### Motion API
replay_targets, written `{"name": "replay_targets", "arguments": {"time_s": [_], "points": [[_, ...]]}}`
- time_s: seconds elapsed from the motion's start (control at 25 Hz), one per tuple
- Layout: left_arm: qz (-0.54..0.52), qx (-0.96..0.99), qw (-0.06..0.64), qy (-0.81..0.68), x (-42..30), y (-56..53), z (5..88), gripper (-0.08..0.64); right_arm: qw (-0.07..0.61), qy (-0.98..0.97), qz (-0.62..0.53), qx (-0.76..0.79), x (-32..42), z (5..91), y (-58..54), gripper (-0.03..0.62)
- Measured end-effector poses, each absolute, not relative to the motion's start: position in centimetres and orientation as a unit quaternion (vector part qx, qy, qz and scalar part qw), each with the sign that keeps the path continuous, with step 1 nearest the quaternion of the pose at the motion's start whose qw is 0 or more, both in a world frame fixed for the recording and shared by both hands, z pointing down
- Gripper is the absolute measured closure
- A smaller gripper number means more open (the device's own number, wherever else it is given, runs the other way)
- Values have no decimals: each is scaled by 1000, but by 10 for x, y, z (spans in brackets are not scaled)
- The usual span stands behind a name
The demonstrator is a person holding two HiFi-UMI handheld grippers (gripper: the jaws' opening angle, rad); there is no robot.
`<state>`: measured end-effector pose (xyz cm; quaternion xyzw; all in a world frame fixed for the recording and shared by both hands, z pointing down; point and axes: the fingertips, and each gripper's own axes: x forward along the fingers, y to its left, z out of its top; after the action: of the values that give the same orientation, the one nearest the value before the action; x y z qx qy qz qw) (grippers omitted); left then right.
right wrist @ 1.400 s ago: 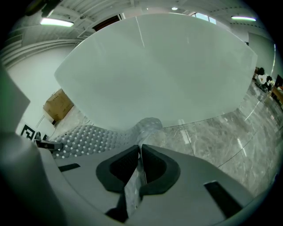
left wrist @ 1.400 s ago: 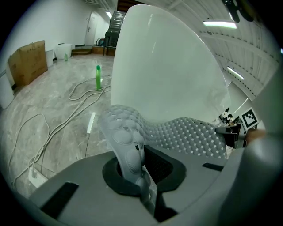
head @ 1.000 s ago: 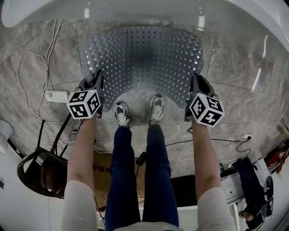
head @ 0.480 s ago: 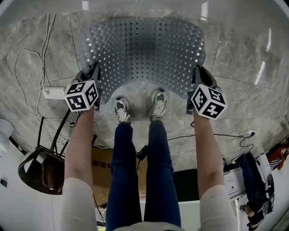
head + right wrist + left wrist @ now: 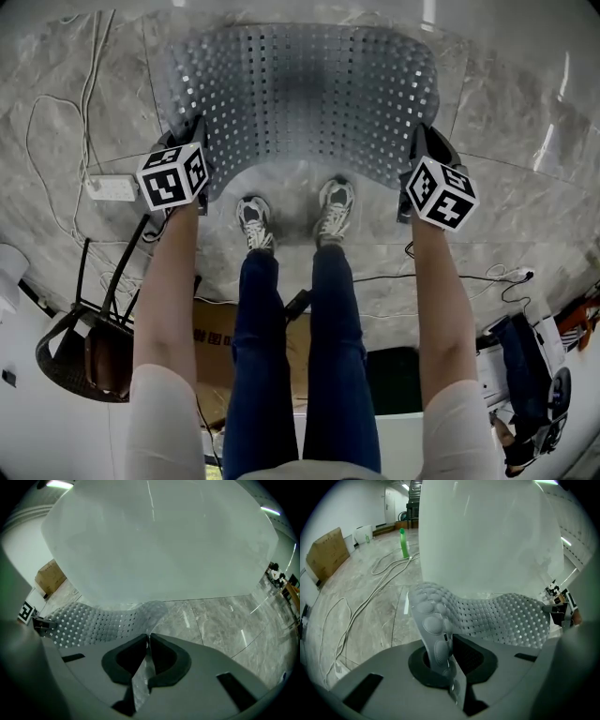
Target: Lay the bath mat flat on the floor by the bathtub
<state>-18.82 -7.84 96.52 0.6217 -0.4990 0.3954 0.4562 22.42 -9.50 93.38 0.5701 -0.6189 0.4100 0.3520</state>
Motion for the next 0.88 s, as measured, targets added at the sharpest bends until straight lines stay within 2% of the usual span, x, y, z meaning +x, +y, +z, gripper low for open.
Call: {"name": "replay_targets", "arguments": {"time_s": [0.24,0.56,0.88], "points": [[447,614,434,-484,-193,-79,987,515,377,-609,405,569,233,960,-96,551],[437,615,440,-487,-199,-75,1004,515,358,-578,430,594,248,984,-88,552],[459,618,424,-477,-213,-74,1022,515,403,-585,396,583,246,1001,-93,552]]}}
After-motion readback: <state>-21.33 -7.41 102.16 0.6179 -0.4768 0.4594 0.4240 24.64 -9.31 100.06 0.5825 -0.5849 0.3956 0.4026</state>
